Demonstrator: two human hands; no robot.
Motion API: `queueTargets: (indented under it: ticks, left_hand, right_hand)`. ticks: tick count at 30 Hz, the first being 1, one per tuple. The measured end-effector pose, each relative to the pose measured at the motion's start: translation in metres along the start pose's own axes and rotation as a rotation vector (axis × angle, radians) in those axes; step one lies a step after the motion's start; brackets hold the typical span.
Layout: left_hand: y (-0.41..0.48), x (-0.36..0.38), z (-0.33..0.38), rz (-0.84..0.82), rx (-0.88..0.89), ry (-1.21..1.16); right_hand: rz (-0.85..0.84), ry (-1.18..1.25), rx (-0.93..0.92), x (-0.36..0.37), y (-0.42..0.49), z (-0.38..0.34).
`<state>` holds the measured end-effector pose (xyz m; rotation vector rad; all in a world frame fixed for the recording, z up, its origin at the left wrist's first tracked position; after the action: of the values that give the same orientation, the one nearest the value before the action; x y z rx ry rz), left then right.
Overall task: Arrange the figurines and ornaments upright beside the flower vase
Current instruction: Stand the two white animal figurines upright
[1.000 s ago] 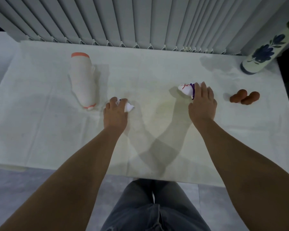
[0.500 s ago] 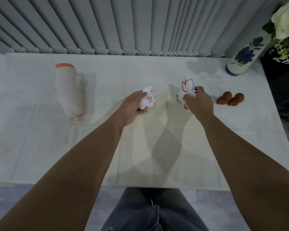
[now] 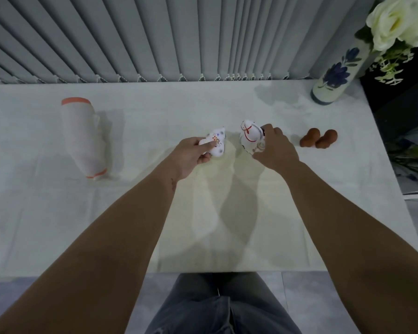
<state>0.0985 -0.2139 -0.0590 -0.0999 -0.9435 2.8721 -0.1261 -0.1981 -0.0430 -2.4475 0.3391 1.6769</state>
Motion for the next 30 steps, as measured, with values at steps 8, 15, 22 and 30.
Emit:
queueTargets:
  ticks: [8,15,22,30]
  left_hand:
    - [0.017,0.020,0.025,0.236,0.303,0.429]
    - [0.027,0.058,0.049,0.232,0.532,0.778]
    - [0.035,0.066,0.051,0.215,0.600,0.916]
    - [0.038,0.060,0.045,0.227,0.630,0.946]
  right_hand:
    - [0.002,-0.199,-0.080,-0.015,0.022,0.015]
    - [0.059,-0.302,-0.140,-0.030,0.026,0.023]
    - [0.059,-0.253,-0.160,-0.033,0.030,0.026]
    - [0.034,-0.155,-0.174,-0.030,0.037,0.028]
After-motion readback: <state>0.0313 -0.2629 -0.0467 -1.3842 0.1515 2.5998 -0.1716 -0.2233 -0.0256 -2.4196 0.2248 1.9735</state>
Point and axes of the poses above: each hand's wrist, its own y-axis towards the middle knuckle, its own x-axis out of the palm, z = x × y, the point moved 7 cm from there along y, towards the middle knuckle, and after that the axes turned 11 degrees about z, right-handed, at the moved point
